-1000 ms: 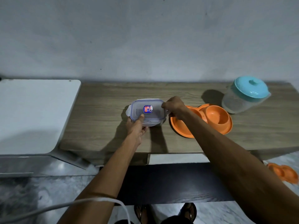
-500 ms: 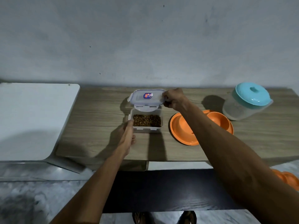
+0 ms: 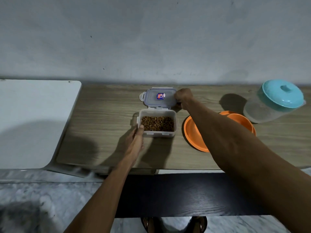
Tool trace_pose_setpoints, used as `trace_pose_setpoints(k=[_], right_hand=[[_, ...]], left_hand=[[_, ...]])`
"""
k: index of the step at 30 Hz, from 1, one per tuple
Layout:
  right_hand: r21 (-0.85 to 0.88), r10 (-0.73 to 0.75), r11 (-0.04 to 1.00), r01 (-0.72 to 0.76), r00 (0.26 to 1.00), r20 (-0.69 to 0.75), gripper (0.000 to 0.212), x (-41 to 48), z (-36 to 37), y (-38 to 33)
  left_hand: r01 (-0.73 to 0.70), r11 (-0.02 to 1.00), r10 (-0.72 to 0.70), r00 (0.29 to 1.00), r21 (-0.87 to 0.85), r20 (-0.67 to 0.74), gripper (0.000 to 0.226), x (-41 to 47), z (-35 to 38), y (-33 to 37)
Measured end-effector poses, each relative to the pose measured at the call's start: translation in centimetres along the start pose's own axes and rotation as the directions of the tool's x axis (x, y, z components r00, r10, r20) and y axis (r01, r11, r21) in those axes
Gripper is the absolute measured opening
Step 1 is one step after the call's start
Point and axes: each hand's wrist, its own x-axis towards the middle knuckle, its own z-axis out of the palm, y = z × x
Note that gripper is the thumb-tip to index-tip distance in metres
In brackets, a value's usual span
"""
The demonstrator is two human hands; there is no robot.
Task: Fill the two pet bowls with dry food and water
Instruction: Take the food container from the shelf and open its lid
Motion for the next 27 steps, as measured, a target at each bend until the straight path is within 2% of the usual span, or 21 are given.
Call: trace_pose_setpoints(k=[3,7,12,14,15,18,21,24,27], right_hand=[[-0.193,-0.045,0.981,0.025,0.994,-0.1,0.021,-0.1,1.1,0.9],[-0.343,-0.137,0.936,0.072,0.976,-0.168,0.024,-1.5,1.1,1.4],[-0.444,-0.243,0.878,0.178,0.966,-0.094,0.044,-4.4,-0.6,1.1],[-0.425,-0.227,0.88,0.21,0.974,0.011,0.05,-6.3,-1.6,1.5],[-0.406,-0.17,0.893,0.193,0.981,0.092,0.049,-7.5,-2.0,1.8],[-0.327,-0.026,0.938,0.117,0.963,0.268,0.037,-10.6,-2.6,2.3],[-0.286,-0.016,0.952,0.106,0.954,0.299,0.03,-12.1,-2.1,2.4],[-0.175,-0.028,0.982,0.077,0.964,0.264,0.029,-13.2,-1.7,2.7],[-0.059,-0.011,0.998,0.03,0.954,0.3,0.02,-14.6,-2.1,2.5]], left_hand=[[0.007,0.999,-0.007,1.0,0.042,-0.015,0.042,0.0,-0.2,-0.2],[0.014,0.999,-0.014,1.0,0.042,-0.004,0.043,0.1,-0.1,-0.5],[0.03,0.999,-0.03,1.0,0.036,-0.002,0.044,0.3,0.1,-0.3],[0.044,0.999,-0.044,0.999,0.022,-0.007,0.043,-0.1,0.0,-0.1],[0.053,0.998,-0.053,0.999,0.017,-0.011,0.043,-0.2,0.1,-0.1],[0.068,0.998,-0.068,0.998,0.018,-0.01,0.042,-0.5,-0.2,0.7],[0.07,0.997,-0.07,0.998,0.026,-0.007,0.044,-0.7,-0.6,1.2],[0.095,0.995,-0.095,0.995,0.03,0.016,0.047,-0.8,-0.8,0.7],[0.107,0.994,-0.106,0.992,0.0,0.065,0.043,-1.0,-0.7,0.4]])
